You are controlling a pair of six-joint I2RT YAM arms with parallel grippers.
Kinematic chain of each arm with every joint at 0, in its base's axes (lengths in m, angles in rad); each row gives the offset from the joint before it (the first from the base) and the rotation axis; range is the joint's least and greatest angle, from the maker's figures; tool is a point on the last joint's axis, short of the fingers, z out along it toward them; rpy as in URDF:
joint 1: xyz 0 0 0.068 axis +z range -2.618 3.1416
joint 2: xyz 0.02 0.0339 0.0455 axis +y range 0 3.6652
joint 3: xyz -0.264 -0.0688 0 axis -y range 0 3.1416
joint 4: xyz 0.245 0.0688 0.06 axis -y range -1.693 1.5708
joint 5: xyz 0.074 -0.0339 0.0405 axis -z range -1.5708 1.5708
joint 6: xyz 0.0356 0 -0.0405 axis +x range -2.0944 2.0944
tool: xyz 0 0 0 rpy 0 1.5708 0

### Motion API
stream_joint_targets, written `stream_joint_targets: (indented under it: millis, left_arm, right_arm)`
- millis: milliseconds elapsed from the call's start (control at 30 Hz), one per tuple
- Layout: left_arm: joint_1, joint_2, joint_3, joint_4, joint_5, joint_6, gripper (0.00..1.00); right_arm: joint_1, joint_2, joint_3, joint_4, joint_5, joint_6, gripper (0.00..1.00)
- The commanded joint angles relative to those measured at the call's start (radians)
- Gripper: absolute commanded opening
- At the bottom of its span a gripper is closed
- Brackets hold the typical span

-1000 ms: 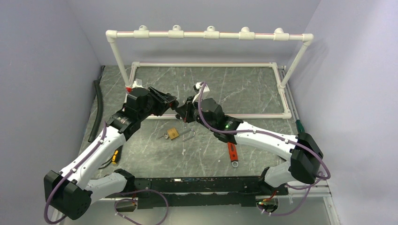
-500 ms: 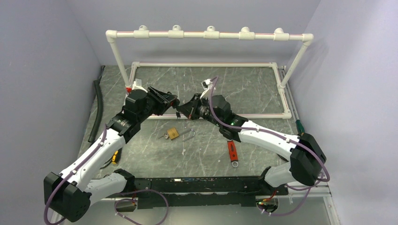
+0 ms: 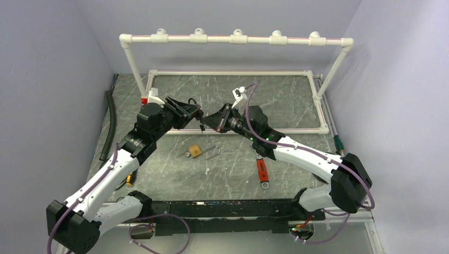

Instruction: Unlock with the key

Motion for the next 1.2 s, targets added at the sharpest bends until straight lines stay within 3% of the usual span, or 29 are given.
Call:
stream_joint_targets:
  millis: [0,333,533,1167]
  left_arm:
    - [-0.059,-0.051,-0.009,-0.020,0.229,0.011,0.00]
    - [-0.061,-0.080,-0.048,0.079,0.232,0.024,0.00]
    - [-0.061,-0.119,-0.098,0.241,0.259,0.046,0.00]
    - [-0.062,-0.194,-0.201,0.722,0.408,0.154,0.00]
  right_arm:
    - [-0.053,-0.023,0.014,0.172,0.143,0.018,0.00]
    - [-0.060,-0.042,0.007,0.186,0.116,0.044,0.00]
    - [-0.078,-0.036,0.017,0.238,0.007,0.101,0.00]
    - [-0.096,0.056,0.042,0.705,-0.296,0.422,0.00]
